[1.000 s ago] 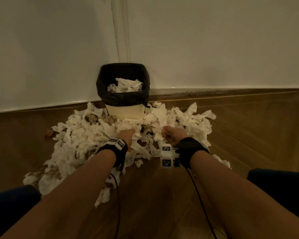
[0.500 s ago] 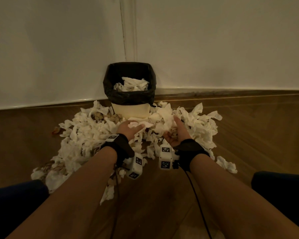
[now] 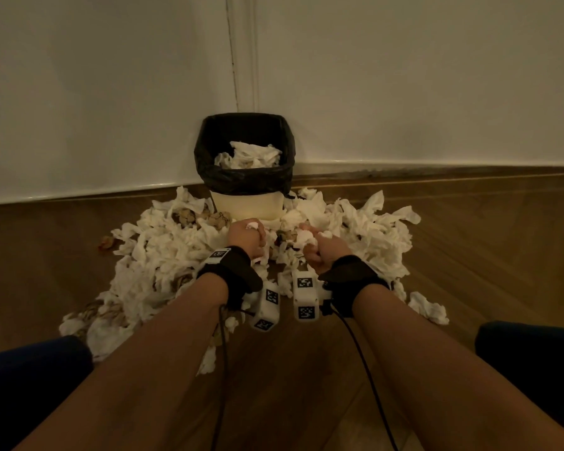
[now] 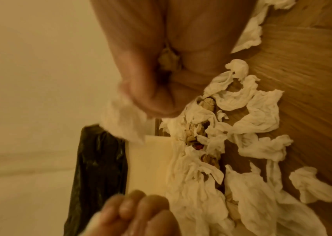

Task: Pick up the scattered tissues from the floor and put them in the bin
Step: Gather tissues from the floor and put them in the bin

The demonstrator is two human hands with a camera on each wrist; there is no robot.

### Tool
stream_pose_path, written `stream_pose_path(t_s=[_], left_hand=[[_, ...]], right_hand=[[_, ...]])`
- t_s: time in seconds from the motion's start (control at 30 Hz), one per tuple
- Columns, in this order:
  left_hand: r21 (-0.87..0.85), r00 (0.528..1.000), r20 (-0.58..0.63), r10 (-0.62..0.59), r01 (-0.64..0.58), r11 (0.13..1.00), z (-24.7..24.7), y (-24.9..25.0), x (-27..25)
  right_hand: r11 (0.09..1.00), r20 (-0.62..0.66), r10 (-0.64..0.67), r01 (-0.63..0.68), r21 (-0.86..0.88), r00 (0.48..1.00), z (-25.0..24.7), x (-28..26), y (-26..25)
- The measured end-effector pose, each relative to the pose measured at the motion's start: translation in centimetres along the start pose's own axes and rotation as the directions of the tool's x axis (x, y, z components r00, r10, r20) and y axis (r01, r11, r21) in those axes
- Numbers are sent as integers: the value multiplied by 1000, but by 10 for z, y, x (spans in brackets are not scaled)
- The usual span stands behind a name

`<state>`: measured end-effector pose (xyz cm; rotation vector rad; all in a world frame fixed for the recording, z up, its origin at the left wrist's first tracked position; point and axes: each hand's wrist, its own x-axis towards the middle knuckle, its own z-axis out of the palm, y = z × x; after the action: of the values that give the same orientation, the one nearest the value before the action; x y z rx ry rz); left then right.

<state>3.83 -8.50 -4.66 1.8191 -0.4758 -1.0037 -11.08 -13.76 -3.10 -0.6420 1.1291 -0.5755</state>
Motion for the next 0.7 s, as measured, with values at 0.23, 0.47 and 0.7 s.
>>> stream_pose_path(t_s=[0.23,0.47,0.7], left_hand=[[-162,995,104,-10,26,986,7,13,-3],[-76,998,-25,55,-57,995,9,11,-4],[-212,994,67,89,-74,975,3,15,-10]], right_hand=[[995,28,-8,11,-99,1000,6,1,-11],[963,-76,-58,36,-266,995,8,2,-11],[995,81,-96,98,-27,992,17,-2,-31]])
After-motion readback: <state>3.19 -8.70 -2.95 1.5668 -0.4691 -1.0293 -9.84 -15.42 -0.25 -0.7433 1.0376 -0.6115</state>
